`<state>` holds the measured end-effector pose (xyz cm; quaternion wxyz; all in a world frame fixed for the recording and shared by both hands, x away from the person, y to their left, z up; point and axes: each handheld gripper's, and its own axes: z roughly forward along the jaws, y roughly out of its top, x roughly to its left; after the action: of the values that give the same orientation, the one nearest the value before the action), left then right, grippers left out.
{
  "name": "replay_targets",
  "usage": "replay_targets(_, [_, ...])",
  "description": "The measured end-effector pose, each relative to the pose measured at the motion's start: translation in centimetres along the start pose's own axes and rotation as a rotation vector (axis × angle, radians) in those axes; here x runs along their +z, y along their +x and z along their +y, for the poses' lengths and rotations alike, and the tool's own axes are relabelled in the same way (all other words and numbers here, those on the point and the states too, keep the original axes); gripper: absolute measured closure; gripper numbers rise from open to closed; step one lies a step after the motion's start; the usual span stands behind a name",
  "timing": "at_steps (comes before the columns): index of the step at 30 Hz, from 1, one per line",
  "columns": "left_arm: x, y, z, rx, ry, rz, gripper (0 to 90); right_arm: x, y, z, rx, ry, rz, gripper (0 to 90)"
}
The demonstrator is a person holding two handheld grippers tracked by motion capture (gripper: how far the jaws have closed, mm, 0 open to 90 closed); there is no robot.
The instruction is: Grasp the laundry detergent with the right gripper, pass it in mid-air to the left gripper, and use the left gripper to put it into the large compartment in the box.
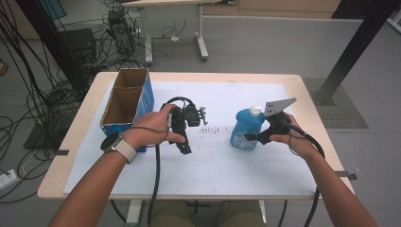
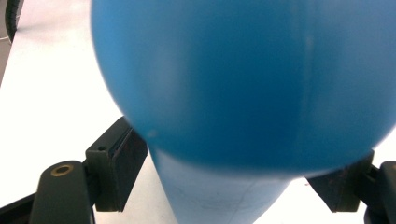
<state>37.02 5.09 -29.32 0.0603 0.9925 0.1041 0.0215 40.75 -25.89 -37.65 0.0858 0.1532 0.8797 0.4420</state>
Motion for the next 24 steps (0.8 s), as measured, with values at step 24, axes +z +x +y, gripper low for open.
replay_targets(24, [0.05, 0.02, 0.09, -0.001, -0.001, -0.001, 8.9, 0.48, 0.18, -0.35, 0.007, -0.029, 0.005, 24.2])
